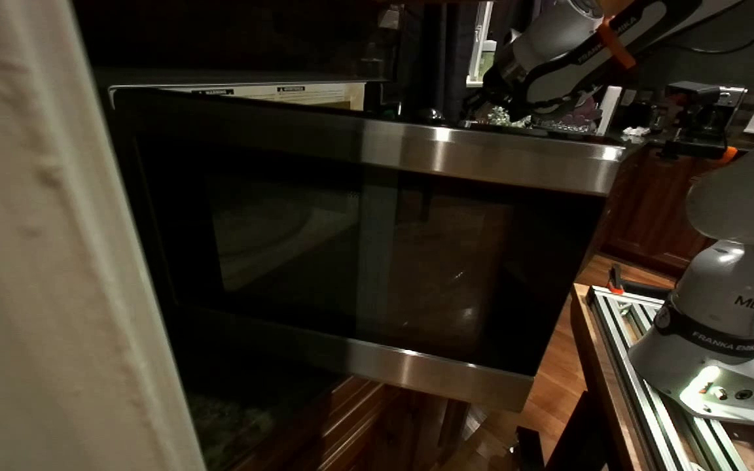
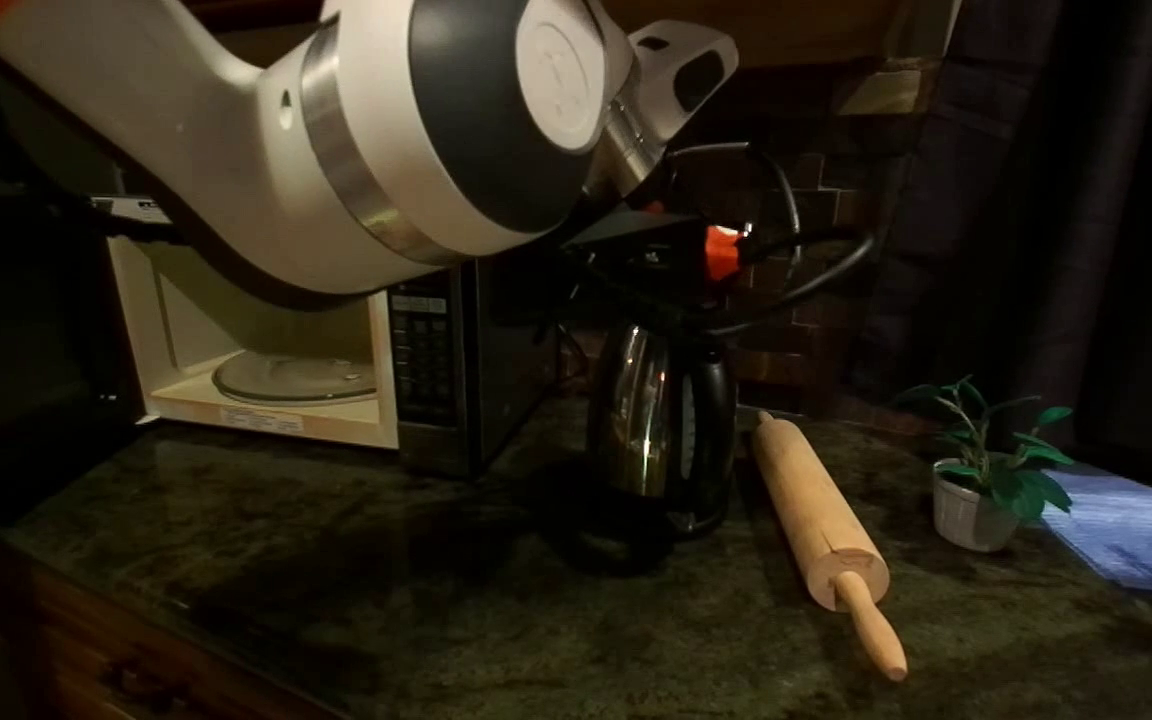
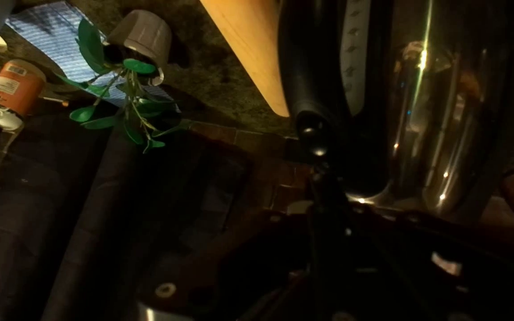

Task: Press the button on the electric kettle

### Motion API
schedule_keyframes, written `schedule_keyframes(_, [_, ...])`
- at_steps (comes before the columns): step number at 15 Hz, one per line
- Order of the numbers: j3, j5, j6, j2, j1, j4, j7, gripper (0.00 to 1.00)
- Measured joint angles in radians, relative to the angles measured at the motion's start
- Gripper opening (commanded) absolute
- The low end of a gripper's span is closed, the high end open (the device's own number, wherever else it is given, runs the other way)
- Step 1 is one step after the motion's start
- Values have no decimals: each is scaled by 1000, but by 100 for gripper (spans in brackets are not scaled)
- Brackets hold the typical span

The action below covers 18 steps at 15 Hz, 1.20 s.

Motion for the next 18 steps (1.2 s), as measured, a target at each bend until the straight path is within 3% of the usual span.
schedule_keyframes(4, [96,0,-62,-31,-59,-10,17,0])
schedule_keyframes(10, [199,0,-65,-72,-149,-12,78,0])
schedule_keyframes(18, [348,-1,-102,-140,-331,-12,140,0])
